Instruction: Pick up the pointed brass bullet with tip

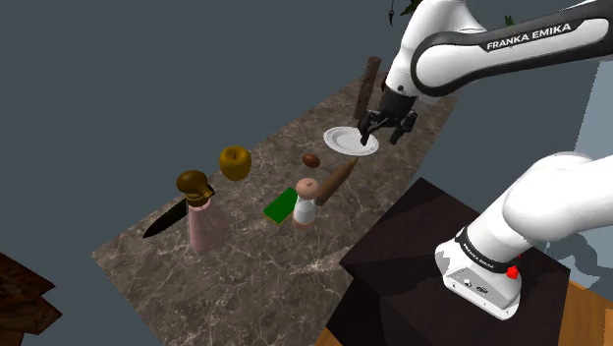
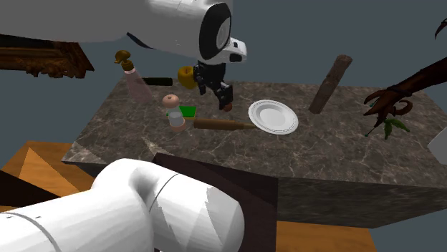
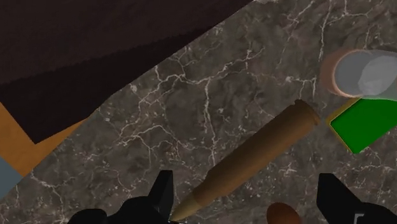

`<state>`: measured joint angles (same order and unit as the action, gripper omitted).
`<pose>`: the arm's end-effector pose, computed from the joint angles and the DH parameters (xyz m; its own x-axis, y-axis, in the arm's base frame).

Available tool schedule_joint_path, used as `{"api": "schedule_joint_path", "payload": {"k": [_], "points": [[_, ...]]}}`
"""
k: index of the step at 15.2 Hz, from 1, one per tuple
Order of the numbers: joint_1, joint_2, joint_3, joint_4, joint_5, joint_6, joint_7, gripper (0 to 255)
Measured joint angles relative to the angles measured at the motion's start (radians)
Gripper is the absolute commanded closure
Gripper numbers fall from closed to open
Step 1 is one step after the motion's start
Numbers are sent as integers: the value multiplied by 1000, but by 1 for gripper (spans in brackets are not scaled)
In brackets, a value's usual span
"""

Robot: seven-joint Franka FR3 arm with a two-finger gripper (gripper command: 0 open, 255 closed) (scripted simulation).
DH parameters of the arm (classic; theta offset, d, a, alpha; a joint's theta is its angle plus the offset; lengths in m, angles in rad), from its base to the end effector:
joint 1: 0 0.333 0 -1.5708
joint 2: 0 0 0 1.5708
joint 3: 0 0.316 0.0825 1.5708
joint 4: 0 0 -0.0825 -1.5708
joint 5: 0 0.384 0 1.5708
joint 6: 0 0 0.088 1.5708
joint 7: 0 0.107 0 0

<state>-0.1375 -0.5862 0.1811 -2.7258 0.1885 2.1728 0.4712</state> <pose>0.3540 0.0186 0.3974 0.8470 -0.5317 -0.0019 -0.5306 -0.8451 -0.0647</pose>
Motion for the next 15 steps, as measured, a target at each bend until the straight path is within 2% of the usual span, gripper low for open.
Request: {"api": "schedule_joint_path", "payload": {"k": [6,9,12,15], "points": [[-47,200,91,-52,51,298,229,0],[-86,345,140,-38,39,453,363,0],[-140,511,176,-9,-36,609,529,0],[-157,656,155,25,-199,733,762,0]]}}
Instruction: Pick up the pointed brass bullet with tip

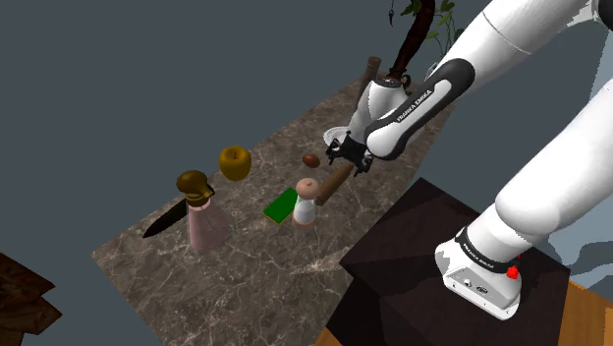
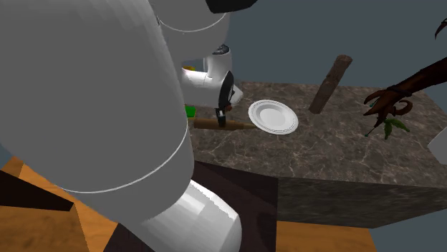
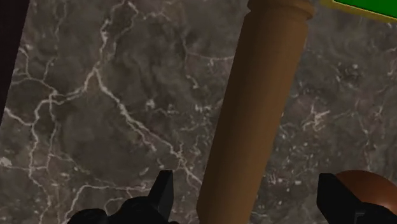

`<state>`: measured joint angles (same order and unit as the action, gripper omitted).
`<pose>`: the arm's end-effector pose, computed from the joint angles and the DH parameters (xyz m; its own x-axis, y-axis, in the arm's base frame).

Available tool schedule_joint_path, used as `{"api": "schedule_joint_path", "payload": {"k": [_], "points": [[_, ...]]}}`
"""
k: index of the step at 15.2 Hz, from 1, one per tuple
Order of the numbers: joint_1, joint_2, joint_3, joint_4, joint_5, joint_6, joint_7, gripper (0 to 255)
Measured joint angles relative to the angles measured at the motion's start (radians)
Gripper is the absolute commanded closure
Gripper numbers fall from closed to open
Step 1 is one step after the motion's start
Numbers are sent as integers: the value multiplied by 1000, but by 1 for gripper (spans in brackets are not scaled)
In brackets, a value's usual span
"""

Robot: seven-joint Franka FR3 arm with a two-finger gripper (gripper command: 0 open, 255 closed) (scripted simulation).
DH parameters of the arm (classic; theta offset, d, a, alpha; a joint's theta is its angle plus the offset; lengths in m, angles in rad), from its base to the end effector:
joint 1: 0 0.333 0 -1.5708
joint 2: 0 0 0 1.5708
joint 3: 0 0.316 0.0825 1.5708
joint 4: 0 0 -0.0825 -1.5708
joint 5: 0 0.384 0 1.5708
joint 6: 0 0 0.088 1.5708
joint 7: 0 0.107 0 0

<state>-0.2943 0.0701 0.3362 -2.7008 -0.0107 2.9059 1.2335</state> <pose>0.4220 0.0206 0.2219 0.3755 -0.9264 0.0278 -0.9165 -0.3757 -0.1372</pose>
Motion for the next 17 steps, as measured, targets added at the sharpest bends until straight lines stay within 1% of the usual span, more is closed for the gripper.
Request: {"api": "schedule_joint_path", "payload": {"k": [1,3,6,10,11,17], "points": [[14,48,-32,21,-66,32,86,0],[54,105,-80,39,-141,75,185,0],[97,167,-139,56,-200,122,238,0],[153,230,-204,67,-245,176,277,0],[159,236,-210,68,-248,181,280,255],[164,239,-216,68,-251,187,283,255]]}}
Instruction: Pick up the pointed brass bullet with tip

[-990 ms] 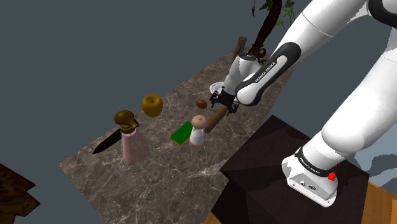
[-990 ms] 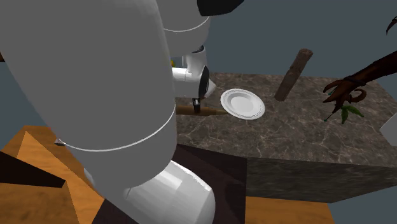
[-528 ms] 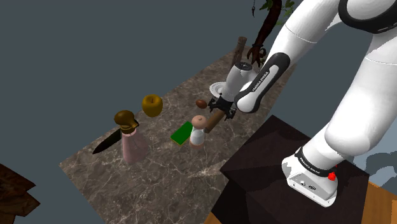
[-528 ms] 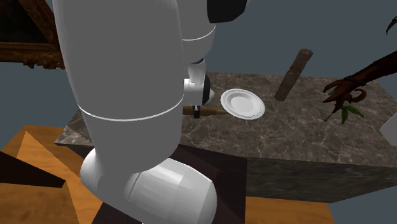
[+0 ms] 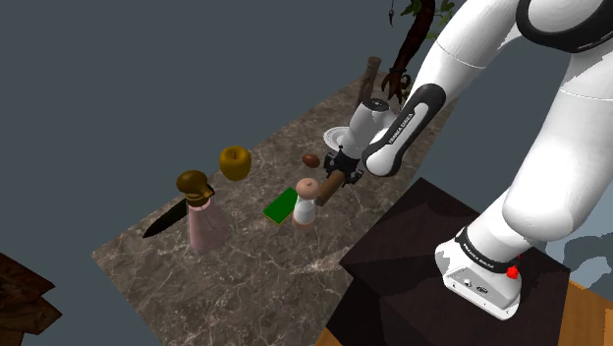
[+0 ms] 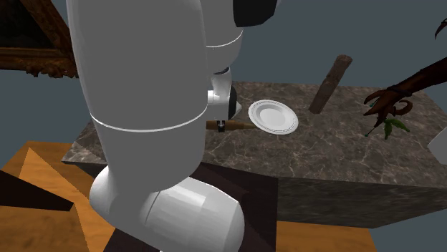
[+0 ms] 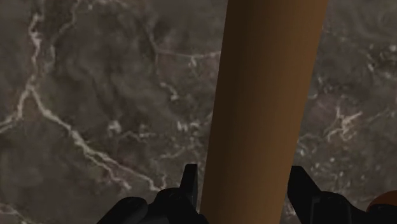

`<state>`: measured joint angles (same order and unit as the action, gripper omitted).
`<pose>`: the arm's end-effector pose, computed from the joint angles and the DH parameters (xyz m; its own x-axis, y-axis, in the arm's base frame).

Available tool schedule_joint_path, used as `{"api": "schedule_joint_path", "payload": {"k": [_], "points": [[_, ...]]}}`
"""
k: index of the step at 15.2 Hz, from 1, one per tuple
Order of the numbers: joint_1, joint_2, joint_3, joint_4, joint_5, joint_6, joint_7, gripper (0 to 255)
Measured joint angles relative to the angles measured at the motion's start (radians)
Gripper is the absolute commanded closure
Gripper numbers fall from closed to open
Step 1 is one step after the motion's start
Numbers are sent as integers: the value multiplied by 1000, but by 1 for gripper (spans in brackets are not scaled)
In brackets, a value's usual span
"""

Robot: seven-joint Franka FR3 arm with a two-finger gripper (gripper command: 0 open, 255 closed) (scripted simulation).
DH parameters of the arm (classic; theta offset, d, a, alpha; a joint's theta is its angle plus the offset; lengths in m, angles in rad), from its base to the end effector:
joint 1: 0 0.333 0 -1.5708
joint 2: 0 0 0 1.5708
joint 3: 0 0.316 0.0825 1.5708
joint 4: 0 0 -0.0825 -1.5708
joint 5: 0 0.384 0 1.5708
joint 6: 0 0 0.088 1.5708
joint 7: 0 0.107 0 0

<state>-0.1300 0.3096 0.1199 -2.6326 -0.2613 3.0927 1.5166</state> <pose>0.4328 0.0210 0.1574 0.2894 -0.9569 0.0248 -0.9447 -0.2897 -0.1534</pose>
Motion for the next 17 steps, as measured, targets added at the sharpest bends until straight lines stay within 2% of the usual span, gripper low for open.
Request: {"api": "schedule_joint_path", "payload": {"k": [5,8,13,17], "points": [[-5,-5,7,-1,3,-6,-2,255],[-49,-48,54,-9,28,-44,-26,255],[-123,-136,143,-29,108,-112,-90,255],[-158,-205,197,-38,189,-170,-148,255]]}}
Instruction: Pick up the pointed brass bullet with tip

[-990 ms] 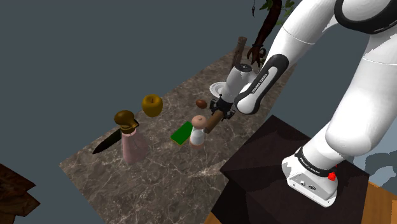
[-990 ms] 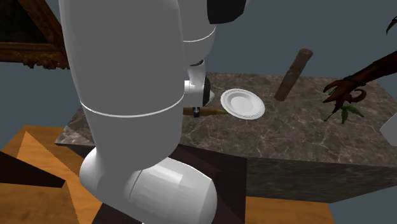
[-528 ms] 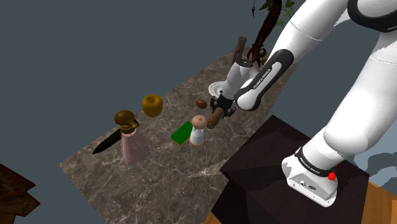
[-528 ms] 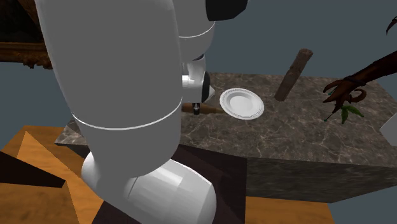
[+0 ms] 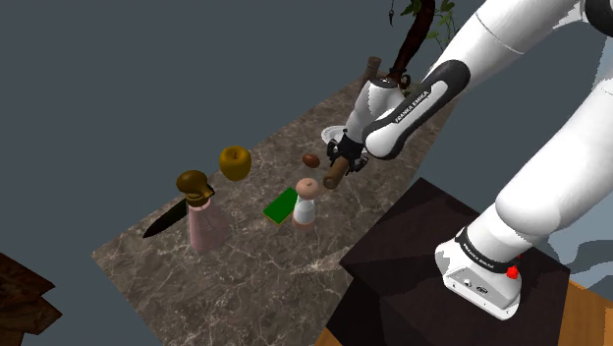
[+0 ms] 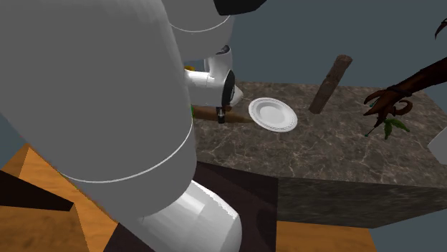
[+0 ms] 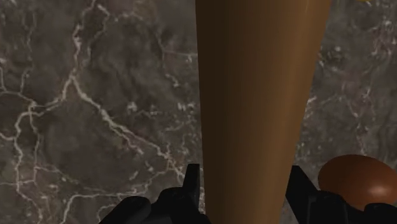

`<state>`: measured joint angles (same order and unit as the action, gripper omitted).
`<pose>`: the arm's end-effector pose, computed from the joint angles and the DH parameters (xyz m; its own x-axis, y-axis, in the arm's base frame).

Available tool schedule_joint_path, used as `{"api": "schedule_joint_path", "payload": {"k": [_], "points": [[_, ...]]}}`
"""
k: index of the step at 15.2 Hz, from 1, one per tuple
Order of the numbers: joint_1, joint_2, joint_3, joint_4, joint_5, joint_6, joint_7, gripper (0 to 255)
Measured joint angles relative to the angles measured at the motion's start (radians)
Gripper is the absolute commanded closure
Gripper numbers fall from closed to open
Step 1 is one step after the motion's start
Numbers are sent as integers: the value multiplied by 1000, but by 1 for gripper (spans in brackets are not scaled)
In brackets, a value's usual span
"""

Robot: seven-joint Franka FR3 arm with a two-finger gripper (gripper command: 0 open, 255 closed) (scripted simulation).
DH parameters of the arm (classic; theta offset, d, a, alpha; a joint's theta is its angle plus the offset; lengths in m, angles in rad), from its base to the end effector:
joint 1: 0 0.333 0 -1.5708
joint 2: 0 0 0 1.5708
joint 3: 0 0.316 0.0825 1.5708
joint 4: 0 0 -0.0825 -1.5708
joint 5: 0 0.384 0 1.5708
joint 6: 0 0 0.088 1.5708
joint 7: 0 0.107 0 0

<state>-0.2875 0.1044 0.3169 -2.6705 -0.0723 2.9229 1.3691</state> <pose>0.4325 0.0203 0.2193 0.2901 -0.9567 0.0248 -0.9447 -0.2905 -0.1520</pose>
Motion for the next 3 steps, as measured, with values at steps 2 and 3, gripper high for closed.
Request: {"api": "schedule_joint_path", "payload": {"k": [2,3], "points": [[-9,-38,19,-2,43,-33,-30,255],[-10,-47,22,-1,55,-43,-39,255]]}}
